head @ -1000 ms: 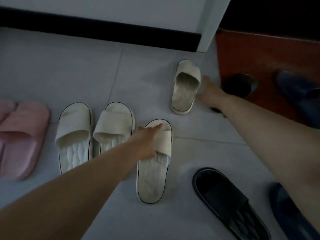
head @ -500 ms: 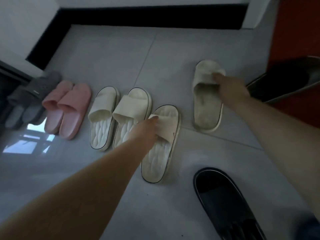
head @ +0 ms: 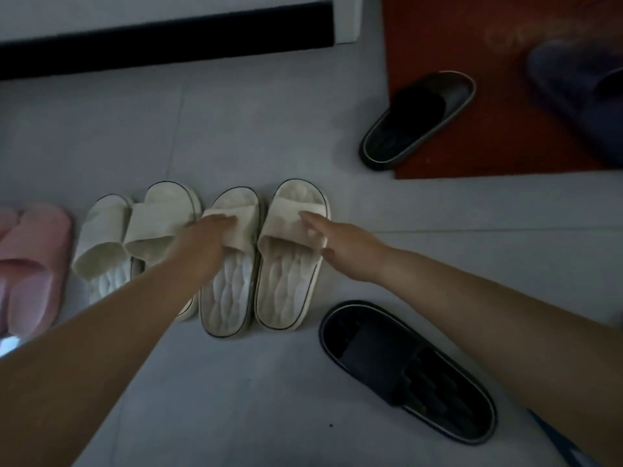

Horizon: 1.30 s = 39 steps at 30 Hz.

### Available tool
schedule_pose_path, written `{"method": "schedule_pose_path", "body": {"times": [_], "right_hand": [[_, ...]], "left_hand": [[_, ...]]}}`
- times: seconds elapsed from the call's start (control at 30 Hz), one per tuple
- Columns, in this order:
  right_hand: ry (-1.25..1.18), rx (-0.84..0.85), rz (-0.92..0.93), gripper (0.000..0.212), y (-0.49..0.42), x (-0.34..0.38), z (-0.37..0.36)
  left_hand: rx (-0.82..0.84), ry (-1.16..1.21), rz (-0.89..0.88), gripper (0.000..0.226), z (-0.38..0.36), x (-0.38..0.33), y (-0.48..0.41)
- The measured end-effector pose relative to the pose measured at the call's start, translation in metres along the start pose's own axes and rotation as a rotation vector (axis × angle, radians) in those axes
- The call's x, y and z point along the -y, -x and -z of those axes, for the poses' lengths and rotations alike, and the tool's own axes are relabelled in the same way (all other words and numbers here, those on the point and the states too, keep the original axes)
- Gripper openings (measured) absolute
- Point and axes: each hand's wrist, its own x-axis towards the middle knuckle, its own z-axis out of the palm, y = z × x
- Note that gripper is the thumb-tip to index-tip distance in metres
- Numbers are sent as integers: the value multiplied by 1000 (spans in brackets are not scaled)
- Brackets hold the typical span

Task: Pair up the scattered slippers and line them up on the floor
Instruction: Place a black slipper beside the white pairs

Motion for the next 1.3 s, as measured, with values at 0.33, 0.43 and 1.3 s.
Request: {"method": "schedule_pose_path", "body": {"times": [0.33,0.43,1.3], "right_hand": [[389,540,-85,108,136,-22,7],[515,446,3,93,137,-21,-13],[44,-498,-405,78,-35,-103,161]], "left_hand": [[165,89,-579,82,-3,-127,-18],[172,238,-604,72,-15,-135,-14],[130,403,-384,70,-54,-138,1]]}}
